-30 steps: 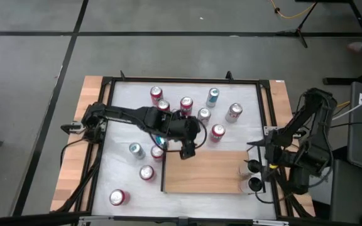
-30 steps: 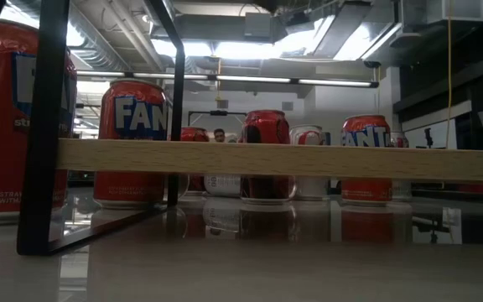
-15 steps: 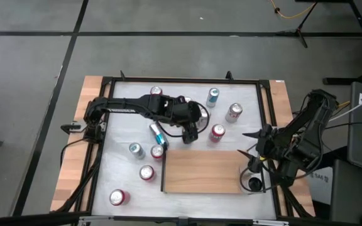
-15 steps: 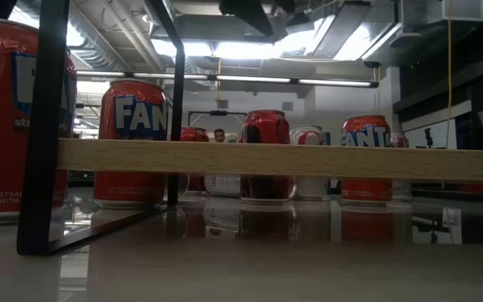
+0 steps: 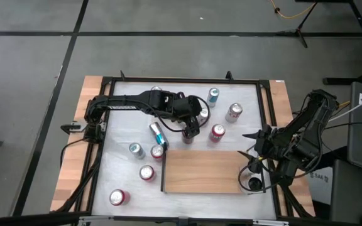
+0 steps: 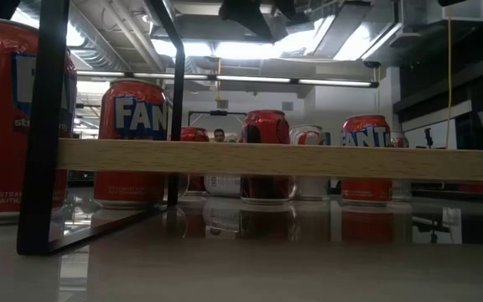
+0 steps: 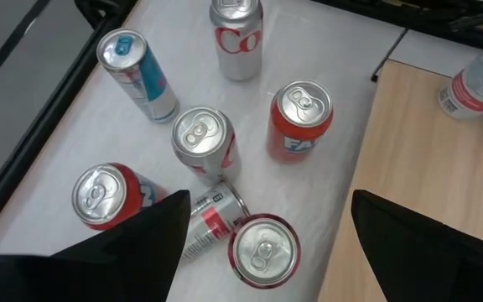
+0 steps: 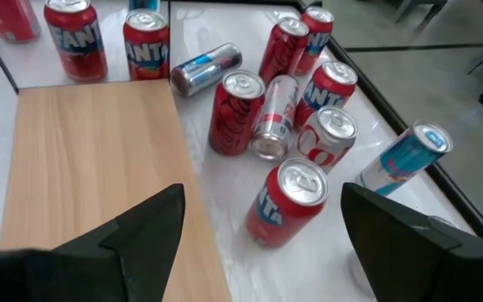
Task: Place canned beverage on shelf
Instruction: Put the top right orange soda can on the shelf
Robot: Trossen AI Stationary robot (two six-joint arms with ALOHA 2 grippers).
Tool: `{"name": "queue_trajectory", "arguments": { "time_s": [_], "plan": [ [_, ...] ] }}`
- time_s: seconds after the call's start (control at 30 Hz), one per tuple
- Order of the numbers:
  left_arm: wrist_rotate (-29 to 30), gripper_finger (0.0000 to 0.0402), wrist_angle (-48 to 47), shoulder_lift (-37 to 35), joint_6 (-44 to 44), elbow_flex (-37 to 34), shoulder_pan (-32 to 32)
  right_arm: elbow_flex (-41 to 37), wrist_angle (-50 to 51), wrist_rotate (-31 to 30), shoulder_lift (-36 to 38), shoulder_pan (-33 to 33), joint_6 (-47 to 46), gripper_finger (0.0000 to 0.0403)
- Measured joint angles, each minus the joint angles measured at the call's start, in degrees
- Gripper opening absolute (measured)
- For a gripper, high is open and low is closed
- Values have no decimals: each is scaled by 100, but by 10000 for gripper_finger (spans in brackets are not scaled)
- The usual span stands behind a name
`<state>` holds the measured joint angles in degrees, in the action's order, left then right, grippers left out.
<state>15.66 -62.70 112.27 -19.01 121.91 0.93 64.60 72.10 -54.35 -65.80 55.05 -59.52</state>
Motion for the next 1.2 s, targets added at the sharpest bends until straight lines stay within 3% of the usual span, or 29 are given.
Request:
{"name": "queue_trajectory", "arguments": {
  "time_s": [0.43, 0.83, 1.2],
  "plan": [
    [-33, 397, -2, 0, 165, 0, -110, -2, 0, 1, 0, 2, 1, 310],
    [-153, 392, 83, 0, -11, 0, -1242, -2, 0, 1, 0, 4, 1, 310],
    [-713, 392, 75, 75, 1057, -3, -2047, -2, 0, 0, 0, 4, 1, 310]
  ]
}}
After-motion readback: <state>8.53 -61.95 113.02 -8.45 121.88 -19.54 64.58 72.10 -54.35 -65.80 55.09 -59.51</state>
